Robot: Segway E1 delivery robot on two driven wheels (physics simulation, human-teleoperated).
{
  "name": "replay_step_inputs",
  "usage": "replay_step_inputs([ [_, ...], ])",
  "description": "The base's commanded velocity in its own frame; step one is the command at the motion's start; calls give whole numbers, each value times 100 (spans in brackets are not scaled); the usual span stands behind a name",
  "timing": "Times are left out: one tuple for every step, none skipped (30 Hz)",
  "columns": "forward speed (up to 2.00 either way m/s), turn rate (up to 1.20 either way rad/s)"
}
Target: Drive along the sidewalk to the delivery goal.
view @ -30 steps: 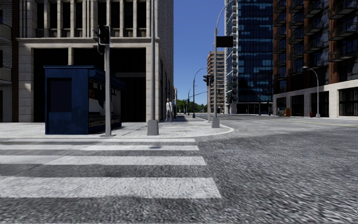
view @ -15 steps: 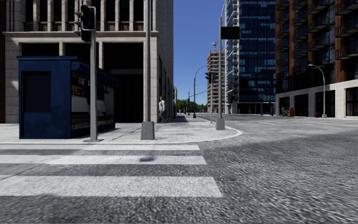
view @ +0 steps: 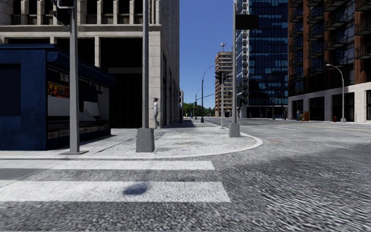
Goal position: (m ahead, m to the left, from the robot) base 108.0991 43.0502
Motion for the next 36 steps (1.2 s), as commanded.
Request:
replay_step_inputs([
  [200, 0],
  [200, 0],
  [200, 0],
  [200, 0],
  [200, 0],
  [200, 0],
  [200, 0],
  [200, 0],
  [200, 0],
  [200, 0],
  [200, 0],
  [200, 0],
  [200, 0],
  [200, 0],
  [200, 0],
  [200, 0],
  [200, 0],
  [200, 0],
  [200, 0],
  [200, 0],
  [200, 0],
  [200, 0],
  [200, 0],
  [200, 0],
  [200, 0],
  [200, 0],
  [200, 0],
  [200, 0],
  [200, 0],
  [200, -39],
  [200, -62],
  [200, -62],
  [200, -69],
  [200, -71],
  [200, -53],
  [200, 0],
])
